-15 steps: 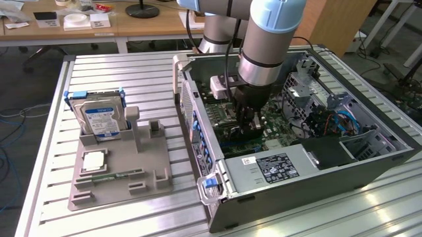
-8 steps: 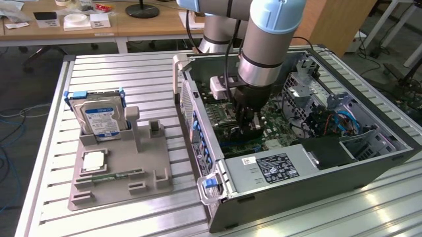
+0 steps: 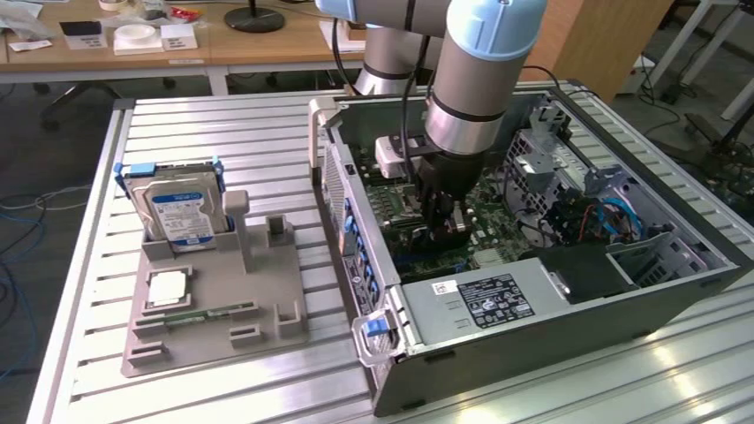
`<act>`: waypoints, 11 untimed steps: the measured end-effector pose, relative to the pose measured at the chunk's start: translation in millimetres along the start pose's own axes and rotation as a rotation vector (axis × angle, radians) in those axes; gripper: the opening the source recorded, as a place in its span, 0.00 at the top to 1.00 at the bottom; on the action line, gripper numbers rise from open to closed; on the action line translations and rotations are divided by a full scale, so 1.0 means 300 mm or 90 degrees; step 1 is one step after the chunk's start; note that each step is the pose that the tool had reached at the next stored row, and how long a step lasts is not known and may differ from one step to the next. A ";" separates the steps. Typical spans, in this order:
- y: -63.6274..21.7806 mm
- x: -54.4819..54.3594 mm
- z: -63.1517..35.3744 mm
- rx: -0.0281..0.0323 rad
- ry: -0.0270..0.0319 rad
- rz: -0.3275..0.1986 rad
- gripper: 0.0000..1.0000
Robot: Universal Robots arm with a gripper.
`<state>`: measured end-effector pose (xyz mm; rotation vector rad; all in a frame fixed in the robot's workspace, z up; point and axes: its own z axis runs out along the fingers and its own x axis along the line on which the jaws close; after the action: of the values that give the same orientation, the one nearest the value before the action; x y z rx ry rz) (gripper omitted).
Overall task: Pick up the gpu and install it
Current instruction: 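Insert the gpu into the slot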
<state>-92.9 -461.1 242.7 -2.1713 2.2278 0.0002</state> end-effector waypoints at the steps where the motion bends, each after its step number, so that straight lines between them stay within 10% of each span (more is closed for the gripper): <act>1: 0.001 0.000 0.001 -0.0006 -0.0008 0.000 0.73; 11: 0.000 0.000 -0.021 -0.0001 0.0000 0.000 0.66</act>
<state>-92.9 -461.1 249.1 -2.1714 2.2279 0.0002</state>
